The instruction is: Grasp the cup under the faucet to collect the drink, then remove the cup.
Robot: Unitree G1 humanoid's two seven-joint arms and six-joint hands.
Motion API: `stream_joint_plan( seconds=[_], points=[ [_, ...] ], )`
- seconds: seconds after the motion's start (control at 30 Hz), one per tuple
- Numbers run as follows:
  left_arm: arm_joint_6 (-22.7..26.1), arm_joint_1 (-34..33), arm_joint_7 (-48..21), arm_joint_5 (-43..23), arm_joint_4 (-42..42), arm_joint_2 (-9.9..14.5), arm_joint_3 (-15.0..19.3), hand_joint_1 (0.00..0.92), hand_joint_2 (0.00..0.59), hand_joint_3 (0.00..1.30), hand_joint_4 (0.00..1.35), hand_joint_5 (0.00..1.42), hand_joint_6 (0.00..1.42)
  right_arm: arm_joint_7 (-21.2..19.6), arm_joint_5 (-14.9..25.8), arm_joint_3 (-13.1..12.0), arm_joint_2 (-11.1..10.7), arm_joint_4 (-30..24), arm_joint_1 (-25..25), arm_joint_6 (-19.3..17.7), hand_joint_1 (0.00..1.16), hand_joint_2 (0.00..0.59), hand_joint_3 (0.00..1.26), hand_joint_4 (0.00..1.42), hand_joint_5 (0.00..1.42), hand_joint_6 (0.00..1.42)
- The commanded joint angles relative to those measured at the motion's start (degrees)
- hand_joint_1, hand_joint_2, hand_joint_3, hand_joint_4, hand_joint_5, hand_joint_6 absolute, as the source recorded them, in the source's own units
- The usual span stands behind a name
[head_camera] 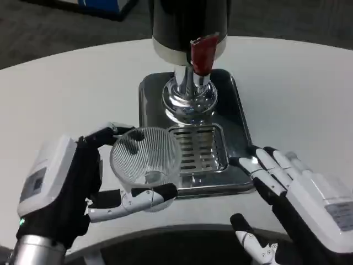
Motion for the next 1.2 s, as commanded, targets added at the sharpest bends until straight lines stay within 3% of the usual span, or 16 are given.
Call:
stream_joint_plan(
  seconds=[0.03,0.87,1.2],
  points=[
    [0.20,-4.14,0.77,1.11,3.73,0.36,-0.62,0.597,0.000,0.98,1.20,1.37,1.42,0.00,1.57,-2.40,-0.45,-1.94,2.63,-0.49,0.33,0.478,0.11,0.00,0.00,0.00],
    [5.38,-31.37,7.51,8.19,34.48,-0.97,-9.62,0.601,0.000,0.98,1.20,1.37,1.42,-1.27,10.47,-14.52,-1.44,-4.88,9.94,-4.92,0.33,0.478,0.12,0.00,0.00,0.00],
    [5.75,-36.25,11.35,8.14,43.59,-0.89,-12.51,0.601,0.000,0.98,1.19,1.36,1.42,-1.59,13.80,-19.20,-1.68,-4.43,12.22,-6.56,0.33,0.478,0.12,0.00,0.00,0.00]
  ],
)
